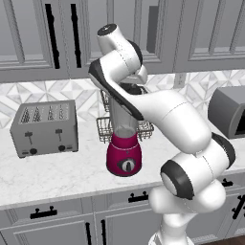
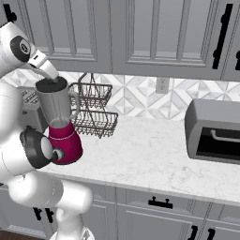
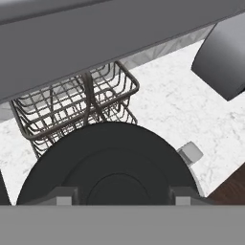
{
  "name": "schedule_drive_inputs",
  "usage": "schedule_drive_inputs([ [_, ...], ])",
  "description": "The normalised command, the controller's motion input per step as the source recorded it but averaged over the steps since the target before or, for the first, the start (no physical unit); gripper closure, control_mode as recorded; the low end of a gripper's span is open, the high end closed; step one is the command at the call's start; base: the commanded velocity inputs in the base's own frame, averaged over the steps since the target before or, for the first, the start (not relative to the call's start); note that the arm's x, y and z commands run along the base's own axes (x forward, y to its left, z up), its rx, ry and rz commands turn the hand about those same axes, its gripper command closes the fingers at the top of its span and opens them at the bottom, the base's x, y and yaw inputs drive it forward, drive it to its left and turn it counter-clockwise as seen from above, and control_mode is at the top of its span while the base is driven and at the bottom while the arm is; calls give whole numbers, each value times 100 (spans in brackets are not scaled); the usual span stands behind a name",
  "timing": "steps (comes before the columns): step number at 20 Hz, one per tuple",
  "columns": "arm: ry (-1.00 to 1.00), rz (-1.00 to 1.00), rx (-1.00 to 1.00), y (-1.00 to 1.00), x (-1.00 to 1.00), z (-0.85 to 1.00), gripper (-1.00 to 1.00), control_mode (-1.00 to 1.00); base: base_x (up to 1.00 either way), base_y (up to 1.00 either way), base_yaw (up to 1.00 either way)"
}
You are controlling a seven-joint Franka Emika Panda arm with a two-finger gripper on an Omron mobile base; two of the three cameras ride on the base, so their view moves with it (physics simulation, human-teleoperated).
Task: Close the lid blender by securely placing the lid on top.
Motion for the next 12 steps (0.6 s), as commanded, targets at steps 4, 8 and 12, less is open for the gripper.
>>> schedule_drive_inputs([
  [4,-1,0,0,0,0,0,-100,-100,0,0,0],
  [8,-2,0,0,0,0,0,-100,-100,0,0,0],
  [12,-1,0,0,0,0,-8,-100,-100,0,0,0],
])
